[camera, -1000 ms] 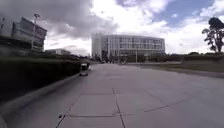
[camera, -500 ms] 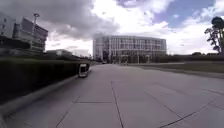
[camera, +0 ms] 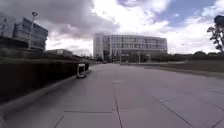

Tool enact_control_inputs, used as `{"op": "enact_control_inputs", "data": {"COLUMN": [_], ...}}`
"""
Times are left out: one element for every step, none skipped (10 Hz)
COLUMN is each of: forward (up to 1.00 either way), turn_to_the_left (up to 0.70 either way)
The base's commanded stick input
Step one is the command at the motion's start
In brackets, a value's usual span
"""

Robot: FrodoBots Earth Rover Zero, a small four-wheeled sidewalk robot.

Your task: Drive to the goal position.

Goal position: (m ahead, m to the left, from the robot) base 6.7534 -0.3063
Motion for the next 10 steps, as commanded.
{"op": "enact_control_inputs", "data": {"forward": [0.7, 0.7, 0.7, 0.7, 0.7, 0.7, 0.7, 0.7, 0.7, 0.7], "turn_to_the_left": [0.0, 0.0, 0.0, 0.0, 0.0, 0.0, 0.0, 0.0, 0.0, 0.0]}}
